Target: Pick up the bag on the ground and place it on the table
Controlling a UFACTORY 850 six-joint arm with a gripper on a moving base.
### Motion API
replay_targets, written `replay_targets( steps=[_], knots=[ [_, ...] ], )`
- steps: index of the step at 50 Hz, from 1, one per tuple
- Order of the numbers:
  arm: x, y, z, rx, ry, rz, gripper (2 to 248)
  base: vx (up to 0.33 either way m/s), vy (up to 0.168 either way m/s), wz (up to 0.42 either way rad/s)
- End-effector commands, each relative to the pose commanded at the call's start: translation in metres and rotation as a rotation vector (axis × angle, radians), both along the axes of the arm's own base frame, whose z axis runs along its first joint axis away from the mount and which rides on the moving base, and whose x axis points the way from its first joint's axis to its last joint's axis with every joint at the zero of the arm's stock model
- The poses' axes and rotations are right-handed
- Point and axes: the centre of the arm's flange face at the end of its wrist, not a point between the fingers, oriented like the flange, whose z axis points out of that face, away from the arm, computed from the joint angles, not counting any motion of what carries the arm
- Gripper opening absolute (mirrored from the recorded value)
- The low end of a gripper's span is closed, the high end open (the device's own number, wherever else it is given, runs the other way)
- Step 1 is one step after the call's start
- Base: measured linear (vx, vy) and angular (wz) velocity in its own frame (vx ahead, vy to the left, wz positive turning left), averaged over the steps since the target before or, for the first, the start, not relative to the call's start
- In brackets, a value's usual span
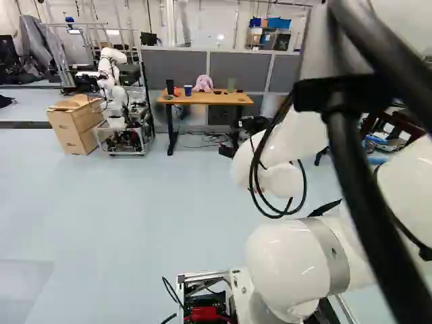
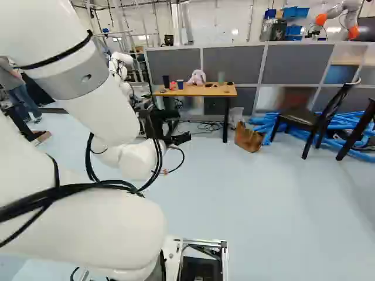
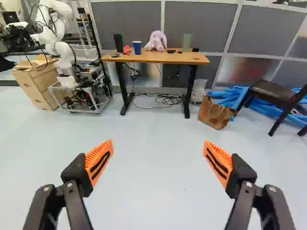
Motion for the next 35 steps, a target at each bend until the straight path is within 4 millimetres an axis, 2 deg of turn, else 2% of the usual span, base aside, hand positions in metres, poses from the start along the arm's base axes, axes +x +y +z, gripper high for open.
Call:
replay_targets(
  steps=[8,18,27,35],
  knots=[
    [0.0,0.0,0.0,0.0,0.0,0.0,247,-0.019,-0.003,-0.039],
    [0.0,0.0,0.0,0.0,0.0,0.0,247,0.006,-0.064,-0.321],
    [0.0,0.0,0.0,0.0,0.0,0.0,247,0.029,-0.103,-0.53],
    [0.0,0.0,0.0,0.0,0.0,0.0,247,0.149,-0.099,-0.562]
  ],
)
